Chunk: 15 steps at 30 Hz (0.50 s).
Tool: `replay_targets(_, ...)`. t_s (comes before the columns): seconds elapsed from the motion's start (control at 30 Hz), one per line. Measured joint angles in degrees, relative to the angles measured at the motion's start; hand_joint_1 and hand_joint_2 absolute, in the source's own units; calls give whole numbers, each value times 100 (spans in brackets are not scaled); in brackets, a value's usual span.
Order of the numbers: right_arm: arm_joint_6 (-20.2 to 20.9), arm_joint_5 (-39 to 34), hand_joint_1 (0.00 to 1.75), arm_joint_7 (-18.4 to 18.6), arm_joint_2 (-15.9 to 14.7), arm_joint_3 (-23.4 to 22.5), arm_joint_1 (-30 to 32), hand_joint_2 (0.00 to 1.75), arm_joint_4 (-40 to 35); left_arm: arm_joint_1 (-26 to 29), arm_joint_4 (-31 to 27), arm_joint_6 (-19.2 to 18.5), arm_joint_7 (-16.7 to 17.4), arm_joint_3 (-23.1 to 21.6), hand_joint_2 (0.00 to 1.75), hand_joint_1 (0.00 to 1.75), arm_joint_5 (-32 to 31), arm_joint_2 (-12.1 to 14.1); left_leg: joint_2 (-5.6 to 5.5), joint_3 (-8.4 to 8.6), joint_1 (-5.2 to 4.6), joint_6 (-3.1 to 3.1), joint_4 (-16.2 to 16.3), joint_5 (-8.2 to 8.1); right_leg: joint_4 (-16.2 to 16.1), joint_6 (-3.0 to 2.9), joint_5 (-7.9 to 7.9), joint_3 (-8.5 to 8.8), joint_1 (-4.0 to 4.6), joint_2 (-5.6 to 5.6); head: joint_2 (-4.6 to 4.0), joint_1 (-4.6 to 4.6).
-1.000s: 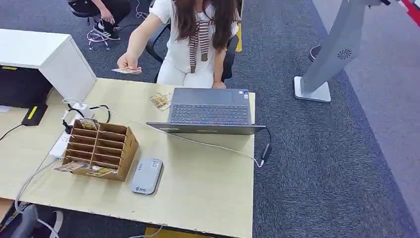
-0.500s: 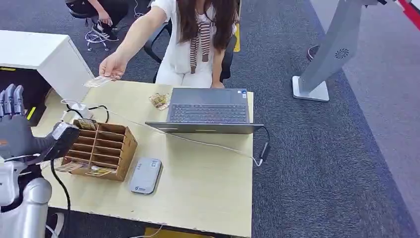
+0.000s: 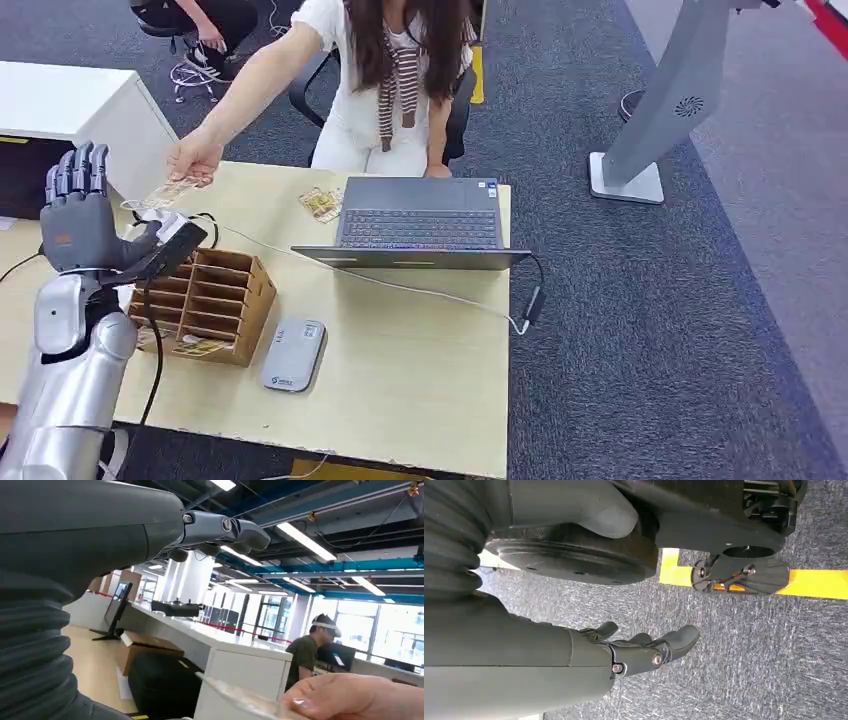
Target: Pass the card to the sensor for recognition and then transmit it.
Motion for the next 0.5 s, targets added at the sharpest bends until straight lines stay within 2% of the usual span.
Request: replay_targets(0.5,61,2,0,-6,0,15,1,175,0,-59,138,-24,162,-418,175,0,-247,-39,0,-1,0,0,0,0,0,0,0,-2,0,0,0,0)
